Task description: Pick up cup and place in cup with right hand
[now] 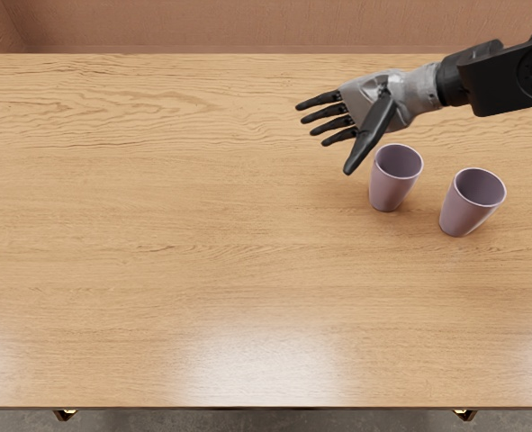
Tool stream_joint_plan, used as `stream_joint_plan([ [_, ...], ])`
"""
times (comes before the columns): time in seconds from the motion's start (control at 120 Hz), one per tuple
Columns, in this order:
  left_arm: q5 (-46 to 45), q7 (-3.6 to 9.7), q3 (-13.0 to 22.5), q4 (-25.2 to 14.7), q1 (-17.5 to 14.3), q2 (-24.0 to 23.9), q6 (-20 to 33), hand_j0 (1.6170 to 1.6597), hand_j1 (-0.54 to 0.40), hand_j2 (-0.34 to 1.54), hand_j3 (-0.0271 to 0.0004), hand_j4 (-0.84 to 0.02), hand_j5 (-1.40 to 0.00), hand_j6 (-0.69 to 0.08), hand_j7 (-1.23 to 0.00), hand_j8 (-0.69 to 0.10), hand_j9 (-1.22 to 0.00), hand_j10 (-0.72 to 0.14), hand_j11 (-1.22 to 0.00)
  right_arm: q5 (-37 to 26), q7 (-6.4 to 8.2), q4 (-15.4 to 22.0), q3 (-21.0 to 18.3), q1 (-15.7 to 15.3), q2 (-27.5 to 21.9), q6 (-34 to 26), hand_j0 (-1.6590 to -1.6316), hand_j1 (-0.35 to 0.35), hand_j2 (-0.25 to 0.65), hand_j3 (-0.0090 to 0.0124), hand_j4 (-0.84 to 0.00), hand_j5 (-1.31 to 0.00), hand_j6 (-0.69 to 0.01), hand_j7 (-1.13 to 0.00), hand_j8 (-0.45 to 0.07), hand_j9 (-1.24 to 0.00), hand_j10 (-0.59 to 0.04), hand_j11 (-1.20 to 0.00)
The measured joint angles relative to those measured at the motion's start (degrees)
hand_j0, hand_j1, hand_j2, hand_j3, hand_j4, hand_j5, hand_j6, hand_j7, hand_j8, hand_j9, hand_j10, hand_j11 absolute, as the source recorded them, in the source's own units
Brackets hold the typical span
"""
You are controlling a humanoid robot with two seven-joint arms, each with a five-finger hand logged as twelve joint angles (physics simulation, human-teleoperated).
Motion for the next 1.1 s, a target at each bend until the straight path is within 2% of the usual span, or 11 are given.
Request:
stream_joint_plan([
  [0.15,0.0,0.00,0.0,0.0,0.0,0.0,0.0,1.6581,0.344,0.00,0.0000,-0.004,-0.01,-0.004,-0.01,-0.004,-0.01,-0.004,-0.01,-1.4,0.00,-0.2,-0.2,0.6,-2.4,0.0,-1.6581,-0.327,-0.004,0.0000,-0.019,-0.02,-0.018,-0.02,-0.018,-0.02,-0.018,-0.02],
  [0.258,0.0,0.00,0.0,0.0,0.0,0.0,0.0,1.6581,0.344,0.00,0.0000,-0.004,-0.01,-0.004,-0.01,-0.004,-0.01,-0.004,-0.01,-13.3,0.00,-0.6,-1.0,5.5,-2.0,0.0,-1.6581,-0.327,-0.004,0.0000,-0.019,-0.02,-0.019,-0.02,-0.019,-0.02,-0.019,-0.02],
  [0.367,0.0,0.00,0.0,0.0,0.0,0.0,0.0,1.6581,0.344,0.00,0.0000,-0.004,0.00,-0.004,0.00,-0.004,0.00,-0.004,0.00,-21.8,0.00,-0.8,-8.3,10.4,-0.1,-0.8,-1.6581,-0.326,-0.004,0.0000,-0.020,-0.03,-0.020,-0.03,-0.020,-0.03,-0.020,-0.03],
  [0.508,0.0,0.00,0.0,0.0,0.0,0.0,0.0,1.6581,0.344,0.00,0.0000,-0.004,0.00,-0.004,0.00,-0.004,0.00,-0.004,0.00,-26.1,0.00,0.2,-18.9,12.1,1.4,-11.8,-1.6581,-0.325,-0.004,0.0000,-0.022,-0.03,-0.023,-0.03,-0.022,-0.03,-0.021,-0.03],
  [0.658,0.0,0.00,0.0,0.0,0.0,0.0,0.0,1.6581,0.344,0.00,0.0000,-0.004,0.00,-0.004,0.00,-0.004,0.00,-0.004,0.00,-26.9,0.00,9.2,-24.7,11.9,0.5,-27.6,-1.6581,-0.325,-0.004,0.0000,-0.023,-0.03,-0.023,-0.03,-0.023,-0.03,-0.022,-0.03],
  [0.725,0.0,0.00,0.0,0.0,0.0,0.0,0.0,1.6581,0.344,0.00,0.0000,-0.004,0.00,-0.004,0.00,-0.004,0.00,-0.004,0.00,-27.0,0.00,15.8,-25.9,11.8,-2.5,-32.8,-1.6581,-0.324,-0.004,0.0000,-0.023,-0.03,-0.024,-0.03,-0.023,-0.03,-0.023,-0.03],
  [0.8,0.0,0.00,0.0,0.0,0.0,0.0,0.0,1.6581,0.344,0.00,0.0000,-0.004,0.00,-0.004,0.00,-0.004,0.00,-0.004,0.00,-27.0,0.00,19.8,-26.9,11.0,-3.6,-38.9,-1.6581,-0.324,-0.004,0.0000,-0.024,-0.03,-0.025,-0.03,-0.024,-0.03,-0.023,-0.03],
  [0.933,0.0,0.00,0.0,0.0,0.0,0.0,0.0,1.6581,0.344,0.00,0.0000,-0.004,0.00,-0.004,0.00,-0.004,0.00,-0.004,0.00,-27.1,0.00,22.4,-30.3,9.6,-1.7,-46.1,-1.6581,-0.324,-0.004,0.0000,-0.024,-0.03,-0.025,-0.03,-0.024,-0.03,-0.023,-0.03],
  [1.1,0.0,0.00,0.0,0.0,0.0,0.0,0.0,1.6581,0.344,0.00,0.0000,-0.004,0.00,-0.004,0.00,-0.004,0.00,-0.004,0.00,-27.3,0.00,22.0,-32.4,9.1,1.0,-48.9,-1.6581,-0.320,-0.004,0.0000,-0.027,-0.03,-0.028,-0.03,-0.027,-0.03,-0.026,-0.03],
])
